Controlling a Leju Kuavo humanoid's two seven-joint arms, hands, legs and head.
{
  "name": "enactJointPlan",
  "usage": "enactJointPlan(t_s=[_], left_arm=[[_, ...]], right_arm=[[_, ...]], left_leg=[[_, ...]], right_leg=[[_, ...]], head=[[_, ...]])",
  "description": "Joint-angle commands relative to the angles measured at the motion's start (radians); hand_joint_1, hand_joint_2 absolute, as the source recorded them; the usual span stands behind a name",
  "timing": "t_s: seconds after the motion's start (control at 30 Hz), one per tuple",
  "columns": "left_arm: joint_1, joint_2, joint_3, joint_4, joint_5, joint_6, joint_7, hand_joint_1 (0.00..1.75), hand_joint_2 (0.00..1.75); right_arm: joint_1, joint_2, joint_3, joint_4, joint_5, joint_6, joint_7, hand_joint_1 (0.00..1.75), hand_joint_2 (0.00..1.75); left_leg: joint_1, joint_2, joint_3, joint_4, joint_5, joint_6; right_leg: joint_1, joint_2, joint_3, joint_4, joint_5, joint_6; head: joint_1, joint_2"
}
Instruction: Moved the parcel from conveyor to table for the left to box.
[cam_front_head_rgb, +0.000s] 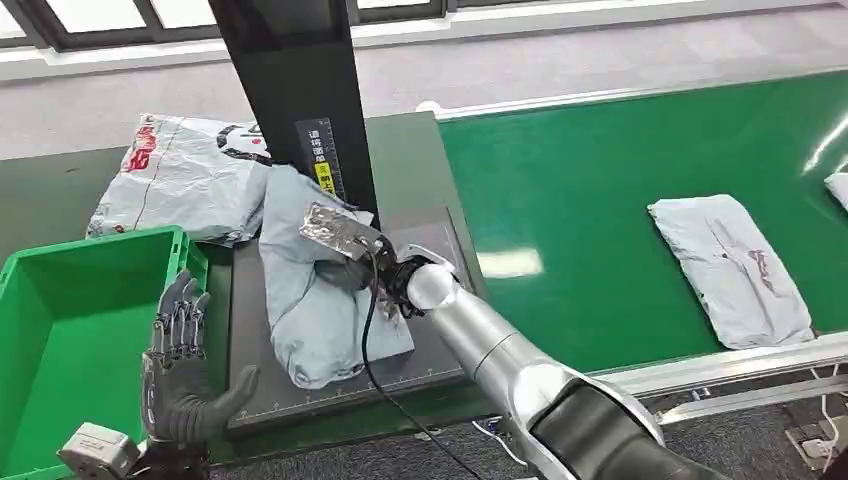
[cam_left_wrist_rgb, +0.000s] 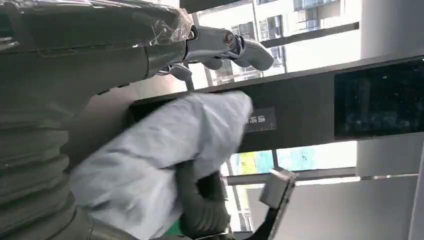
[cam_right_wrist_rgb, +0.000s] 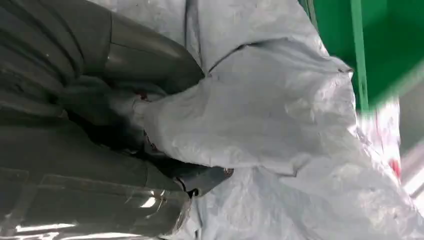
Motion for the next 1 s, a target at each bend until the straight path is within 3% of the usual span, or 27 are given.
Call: enactJointPlan(t_s=[0.03, 0.23, 0.27, 0.3, 1.0], left_arm=[[-0.05, 0.037, -0.039, 0.086, 0.001, -0.008, 0.0, 0.0, 1.75], [-0.049, 0.041, -0.042, 0.085, 0.003, -0.011, -0.001, 0.0, 1.75], [-0.05, 0.042, -0.044, 0.085, 0.003, -0.012, -0.001, 0.0, 1.75], [-0.052, 0.043, -0.045, 0.087, 0.005, -0.014, -0.002, 0.0, 1.75], [-0.043, 0.046, -0.043, 0.095, 0.008, -0.009, -0.009, 0.0, 1.75]], right_arm=[[-0.062, 0.009, 0.104, 0.174, -0.069, 0.085, -0.012, 1.75, 1.75], [-0.066, 0.002, 0.118, 0.172, -0.067, 0.082, -0.005, 1.75, 1.75], [-0.065, 0.0, 0.125, 0.169, -0.064, 0.06, -0.004, 0.1, 1.75], [-0.066, -0.004, 0.127, 0.168, -0.074, 0.073, 0.002, 0.0, 1.75], [-0.074, -0.032, 0.106, 0.148, -0.121, 0.052, -0.017, 0.0, 1.75]], left_leg=[[0.001, -0.001, 0.002, -0.002, 0.001, 0.0], [0.0, 0.0, 0.0, 0.0, 0.0, 0.0], [0.0, 0.0, 0.001, -0.001, 0.001, 0.0], [0.0, 0.0, 0.0, -0.001, 0.0, 0.0], [0.0, -0.001, 0.001, -0.001, 0.001, 0.0]], right_leg=[[0.001, -0.003, 0.002, -0.002, 0.001, 0.0], [0.0, -0.002, 0.001, -0.001, 0.0, 0.0], [0.0, -0.002, 0.002, -0.002, 0.001, 0.0], [0.0, -0.002, 0.0, 0.0, 0.0, 0.0], [0.0, -0.002, 0.001, -0.001, 0.0, 0.0]], head=[[0.0, 0.0], [0.0, 0.0], [0.0, 0.0], [0.0, 0.0], [0.0, 0.0]])
